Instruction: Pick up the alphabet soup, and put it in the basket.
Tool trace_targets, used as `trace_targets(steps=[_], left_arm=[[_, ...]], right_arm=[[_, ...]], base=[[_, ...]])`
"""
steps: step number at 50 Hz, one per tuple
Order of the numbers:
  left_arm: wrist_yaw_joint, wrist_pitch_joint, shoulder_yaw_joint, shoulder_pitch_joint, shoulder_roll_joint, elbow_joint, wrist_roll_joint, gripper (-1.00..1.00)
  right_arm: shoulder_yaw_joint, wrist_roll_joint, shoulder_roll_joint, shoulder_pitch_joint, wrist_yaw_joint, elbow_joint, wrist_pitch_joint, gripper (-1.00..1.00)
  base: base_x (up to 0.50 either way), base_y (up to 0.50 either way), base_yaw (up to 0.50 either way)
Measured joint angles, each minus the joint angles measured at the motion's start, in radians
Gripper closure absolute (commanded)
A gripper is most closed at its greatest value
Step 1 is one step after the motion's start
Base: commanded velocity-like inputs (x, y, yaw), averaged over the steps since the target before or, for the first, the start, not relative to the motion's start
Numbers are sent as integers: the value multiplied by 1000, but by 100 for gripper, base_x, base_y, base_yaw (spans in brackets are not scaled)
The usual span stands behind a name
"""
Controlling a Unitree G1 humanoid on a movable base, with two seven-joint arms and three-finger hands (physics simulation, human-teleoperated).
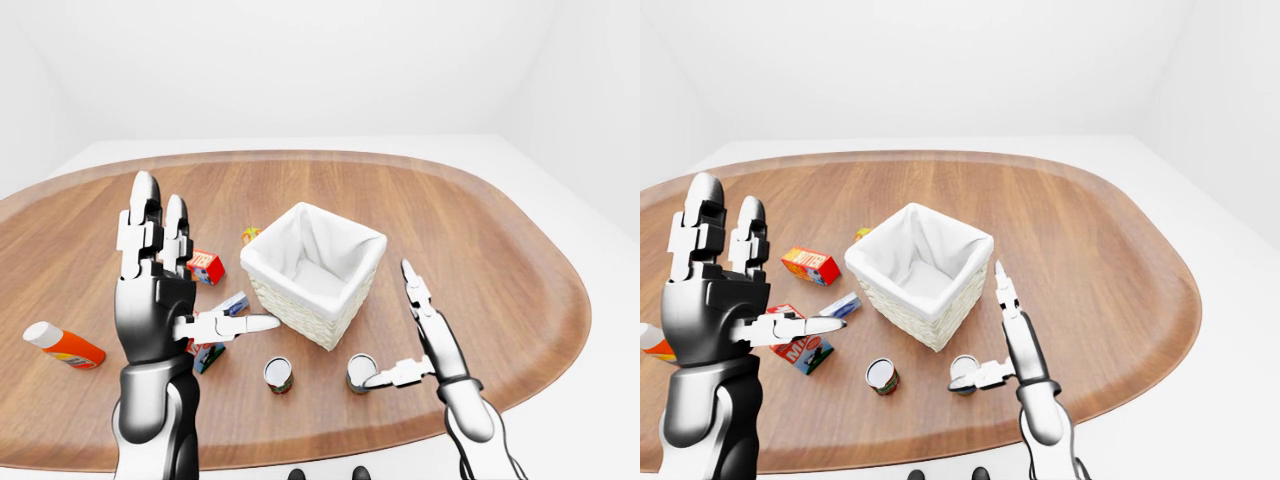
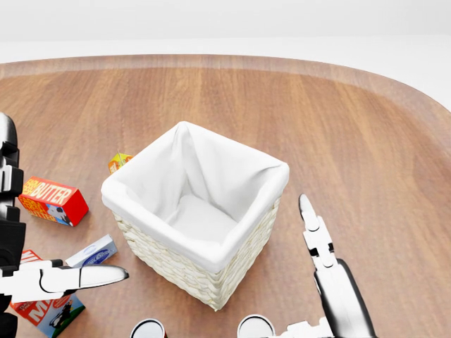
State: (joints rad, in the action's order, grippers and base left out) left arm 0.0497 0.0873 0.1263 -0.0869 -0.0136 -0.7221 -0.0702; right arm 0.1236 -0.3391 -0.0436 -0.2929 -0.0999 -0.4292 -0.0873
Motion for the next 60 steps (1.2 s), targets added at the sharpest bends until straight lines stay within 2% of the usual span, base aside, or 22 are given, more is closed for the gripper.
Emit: trace_targets(steps=[32,60], left_arm=[[2,0,-2,-4,1,2,6,-100],[4,0,-5,-5,1,8,9,-100]], right_arm=[[98,-56,-60,-125,11,49,0,-100],[127,-98,-67,-106,31,181,0,-100]], base=[[0,0,0],[0,0,0]])
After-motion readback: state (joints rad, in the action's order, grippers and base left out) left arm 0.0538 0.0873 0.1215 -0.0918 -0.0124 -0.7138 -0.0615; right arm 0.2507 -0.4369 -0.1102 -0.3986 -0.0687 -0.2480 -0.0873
